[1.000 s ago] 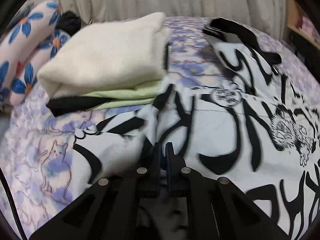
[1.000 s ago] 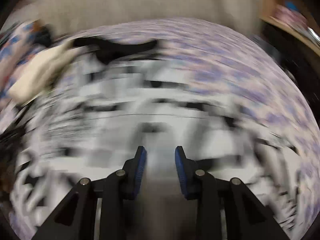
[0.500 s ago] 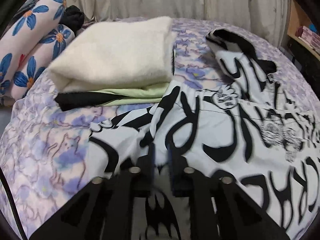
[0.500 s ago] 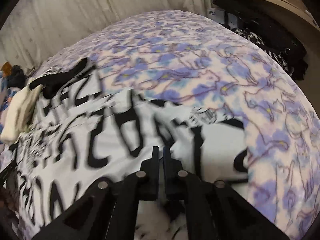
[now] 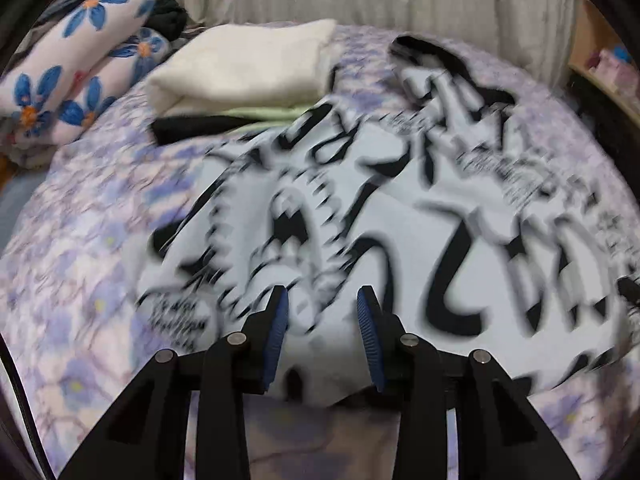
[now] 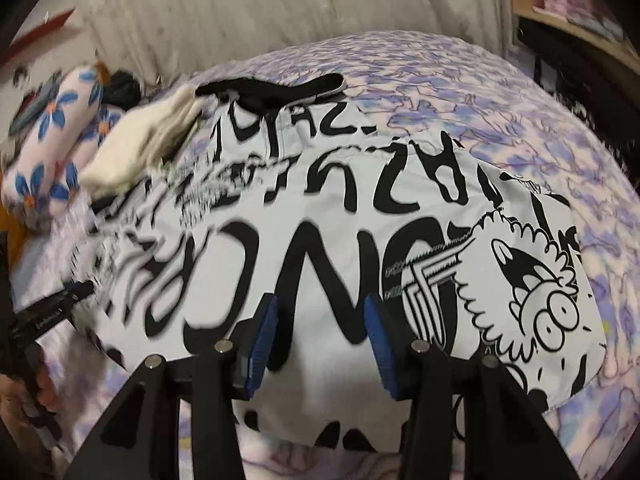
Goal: Fold large clothes
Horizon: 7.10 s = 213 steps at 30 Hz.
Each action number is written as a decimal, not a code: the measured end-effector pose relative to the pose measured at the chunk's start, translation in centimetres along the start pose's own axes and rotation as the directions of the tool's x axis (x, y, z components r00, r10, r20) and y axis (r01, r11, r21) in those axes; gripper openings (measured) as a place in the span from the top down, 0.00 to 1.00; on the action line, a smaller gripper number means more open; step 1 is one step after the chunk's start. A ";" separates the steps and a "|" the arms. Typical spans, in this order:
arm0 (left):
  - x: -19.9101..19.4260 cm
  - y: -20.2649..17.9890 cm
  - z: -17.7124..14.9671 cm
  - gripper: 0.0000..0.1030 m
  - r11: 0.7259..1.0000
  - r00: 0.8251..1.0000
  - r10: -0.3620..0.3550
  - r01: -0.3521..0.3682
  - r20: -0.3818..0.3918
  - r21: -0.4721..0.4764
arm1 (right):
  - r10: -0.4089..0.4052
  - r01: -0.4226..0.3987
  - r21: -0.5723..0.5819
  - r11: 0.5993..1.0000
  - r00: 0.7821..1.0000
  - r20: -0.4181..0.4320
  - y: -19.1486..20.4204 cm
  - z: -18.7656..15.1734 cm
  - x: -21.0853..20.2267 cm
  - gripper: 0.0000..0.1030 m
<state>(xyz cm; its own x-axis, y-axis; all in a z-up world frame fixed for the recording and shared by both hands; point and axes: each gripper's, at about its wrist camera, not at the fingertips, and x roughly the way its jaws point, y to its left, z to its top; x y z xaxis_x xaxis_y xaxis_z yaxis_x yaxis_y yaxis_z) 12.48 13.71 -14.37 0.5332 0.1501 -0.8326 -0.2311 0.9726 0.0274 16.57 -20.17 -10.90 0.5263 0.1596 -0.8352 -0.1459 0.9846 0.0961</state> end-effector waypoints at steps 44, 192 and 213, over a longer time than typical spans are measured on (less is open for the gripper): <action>-7.5 1.5 10.2 0.36 0.990 0.995 -0.094 0.092 0.013 0.107 | -0.051 0.056 0.071 0.996 0.996 -0.072 -0.5 7.6 -3.4 0.58; 0.3 -7.9 1.7 0.78 0.902 0.898 -0.428 0.432 -0.102 0.019 | 0.163 -0.153 0.149 0.977 0.985 -0.055 -3.2 1.2 1.1 0.88; -0.3 -14.8 7.3 0.91 0.948 0.951 -0.308 0.303 0.041 0.100 | 0.167 -0.163 -0.070 0.984 0.985 0.051 5.8 6.2 3.4 0.61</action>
<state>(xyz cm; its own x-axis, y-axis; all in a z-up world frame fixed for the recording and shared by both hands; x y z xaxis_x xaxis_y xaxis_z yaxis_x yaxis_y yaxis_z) 21.68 0.54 -10.56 0.6115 -0.1494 -0.7770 0.0239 0.9851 -0.1705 22.77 -13.47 -9.82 0.5366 0.3251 -0.7787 -0.2882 0.9379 0.1929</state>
